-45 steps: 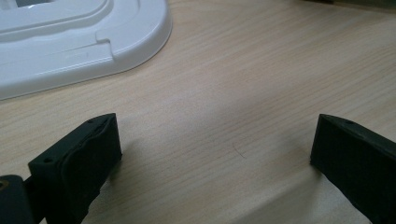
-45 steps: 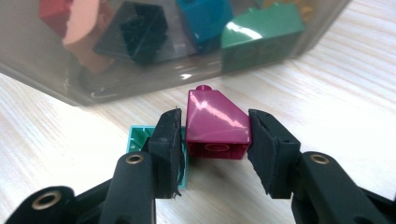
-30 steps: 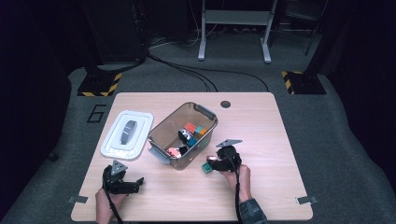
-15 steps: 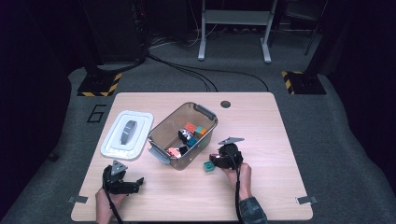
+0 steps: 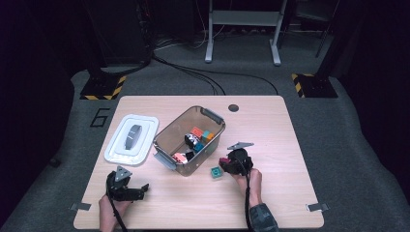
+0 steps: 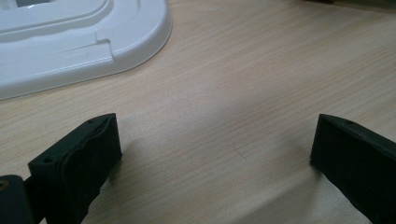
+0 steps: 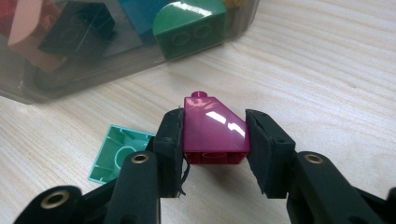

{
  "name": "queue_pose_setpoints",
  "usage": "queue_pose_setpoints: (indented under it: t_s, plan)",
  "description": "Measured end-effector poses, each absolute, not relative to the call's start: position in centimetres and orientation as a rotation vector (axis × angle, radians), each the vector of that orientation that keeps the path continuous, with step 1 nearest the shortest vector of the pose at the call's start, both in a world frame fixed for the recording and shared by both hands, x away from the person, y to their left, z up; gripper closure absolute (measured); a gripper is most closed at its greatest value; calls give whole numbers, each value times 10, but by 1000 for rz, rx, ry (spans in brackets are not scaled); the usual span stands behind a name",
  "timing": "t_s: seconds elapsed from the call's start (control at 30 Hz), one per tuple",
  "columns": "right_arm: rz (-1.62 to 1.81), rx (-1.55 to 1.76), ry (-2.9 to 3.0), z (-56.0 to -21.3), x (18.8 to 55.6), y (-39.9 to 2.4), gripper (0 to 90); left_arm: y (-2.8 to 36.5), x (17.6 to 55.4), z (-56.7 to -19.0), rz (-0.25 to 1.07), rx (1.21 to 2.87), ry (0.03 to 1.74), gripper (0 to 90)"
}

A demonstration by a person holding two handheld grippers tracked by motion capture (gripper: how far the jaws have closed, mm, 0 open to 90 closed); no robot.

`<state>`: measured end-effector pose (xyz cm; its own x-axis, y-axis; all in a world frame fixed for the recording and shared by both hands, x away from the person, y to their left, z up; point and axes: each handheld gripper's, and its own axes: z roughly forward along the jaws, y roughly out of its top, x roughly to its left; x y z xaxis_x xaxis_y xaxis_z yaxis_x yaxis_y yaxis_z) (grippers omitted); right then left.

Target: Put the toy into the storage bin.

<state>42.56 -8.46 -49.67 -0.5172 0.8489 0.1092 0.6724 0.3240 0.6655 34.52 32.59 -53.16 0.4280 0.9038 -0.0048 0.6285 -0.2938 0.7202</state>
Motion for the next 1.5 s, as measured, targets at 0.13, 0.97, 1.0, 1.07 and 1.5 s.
queue_pose_setpoints:
  t_s: [0.13, 0.97, 1.0, 1.07, 1.5]
  plan:
    - [958, 1349, 2355, -498, 426, -82, 572, 326, 345, -532, 543, 2032, 1288, 15]
    - [975, 1302, 2310, -470, 422, -84, 586, 326, 345, -532, 541, 2032, 1286, 14]
    - [976, 1302, 2310, -468, 422, -84, 586, 326, 345, -532, 541, 2030, 1289, 14]
    - [988, 1295, 2305, -462, 421, -84, 586, 326, 345, -532, 542, 2030, 1288, 14]
    - [998, 1250, 2274, -428, 421, -84, 586, 326, 345, -531, 544, 2038, 1284, 14]
